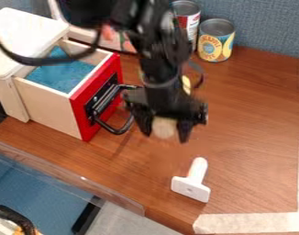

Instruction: Has pu the white thing into the drawer

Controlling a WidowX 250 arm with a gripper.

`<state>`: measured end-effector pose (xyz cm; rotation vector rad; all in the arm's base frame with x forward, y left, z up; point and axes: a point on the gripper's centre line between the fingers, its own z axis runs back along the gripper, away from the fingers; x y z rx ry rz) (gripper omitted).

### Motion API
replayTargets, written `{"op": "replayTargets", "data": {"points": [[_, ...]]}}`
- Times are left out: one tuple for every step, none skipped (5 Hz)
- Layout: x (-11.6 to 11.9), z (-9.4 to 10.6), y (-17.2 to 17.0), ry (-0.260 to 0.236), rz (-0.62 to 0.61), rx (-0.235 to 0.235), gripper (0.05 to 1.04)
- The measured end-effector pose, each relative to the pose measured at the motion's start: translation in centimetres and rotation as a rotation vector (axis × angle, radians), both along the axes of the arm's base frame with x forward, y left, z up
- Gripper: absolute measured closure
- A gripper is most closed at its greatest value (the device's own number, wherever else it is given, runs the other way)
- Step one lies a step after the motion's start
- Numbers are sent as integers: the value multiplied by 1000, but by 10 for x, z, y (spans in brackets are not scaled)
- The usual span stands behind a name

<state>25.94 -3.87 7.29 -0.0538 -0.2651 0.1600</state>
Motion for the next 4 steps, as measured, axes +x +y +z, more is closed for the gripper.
{"op": "replayTargets", "data": {"points": [[-6, 31, 12, -58, 28, -35, 305], [-10, 51, 38, -90, 107, -39, 305], [-8, 59, 67, -104, 187, -38, 305], [-3, 61, 94, -103, 259, -54, 305]]}}
